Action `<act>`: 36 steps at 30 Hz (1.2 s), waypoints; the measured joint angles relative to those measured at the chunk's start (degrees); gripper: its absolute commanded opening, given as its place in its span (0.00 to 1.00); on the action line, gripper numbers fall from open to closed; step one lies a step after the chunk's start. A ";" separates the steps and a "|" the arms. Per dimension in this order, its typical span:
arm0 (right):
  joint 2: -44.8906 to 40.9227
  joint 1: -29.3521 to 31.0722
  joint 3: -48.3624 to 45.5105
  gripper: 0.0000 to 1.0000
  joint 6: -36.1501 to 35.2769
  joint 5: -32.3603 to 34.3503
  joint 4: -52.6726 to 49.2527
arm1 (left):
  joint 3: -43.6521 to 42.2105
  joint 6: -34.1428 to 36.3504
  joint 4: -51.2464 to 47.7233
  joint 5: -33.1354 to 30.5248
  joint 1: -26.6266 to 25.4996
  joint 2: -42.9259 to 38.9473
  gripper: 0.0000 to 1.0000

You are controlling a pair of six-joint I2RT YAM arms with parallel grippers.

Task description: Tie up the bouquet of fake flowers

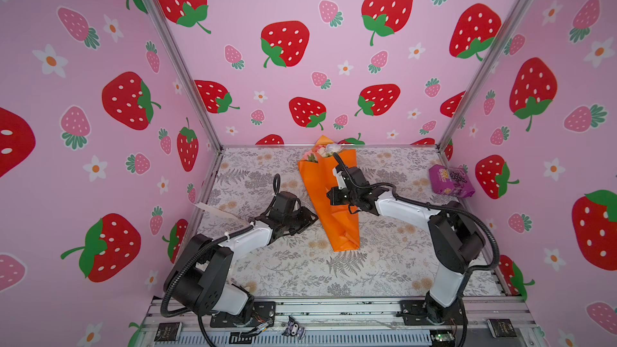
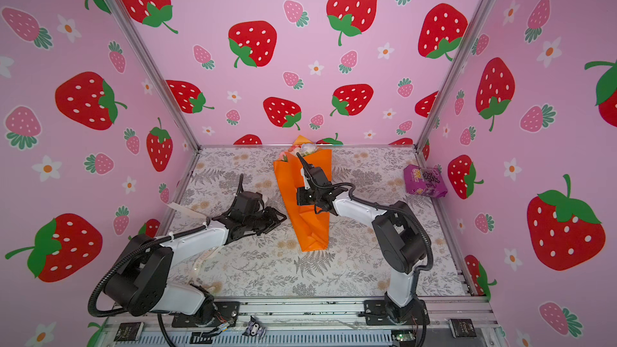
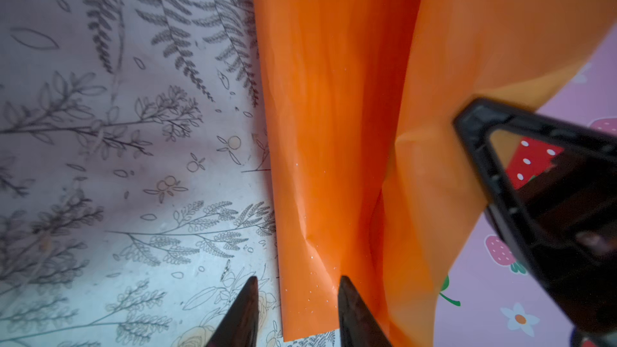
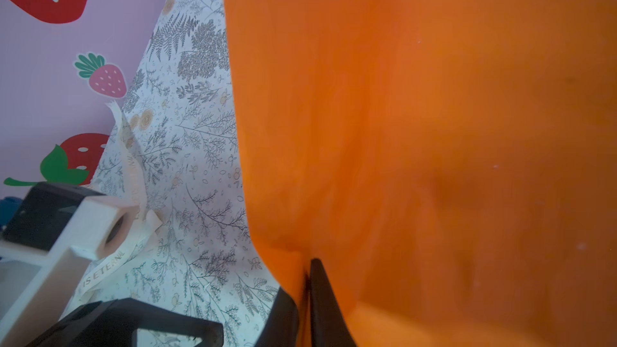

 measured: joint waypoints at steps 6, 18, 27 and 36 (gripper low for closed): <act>3.87 0.39 0.15 0.45 0.09 -5.81 0.74 | -1.53 -2.34 3.78 2.40 4.70 -0.46 0.69; 3.65 0.00 -4.02 0.46 1.09 -10.75 7.26 | 4.79 -4.61 9.94 7.69 7.04 10.93 0.73; 3.43 -0.46 -5.86 0.45 2.82 -11.93 10.45 | 12.04 -6.36 12.83 9.25 9.38 20.24 0.56; 0.39 -1.16 -6.75 0.46 3.76 -12.46 11.04 | 15.69 -7.28 14.01 11.45 10.84 26.49 0.18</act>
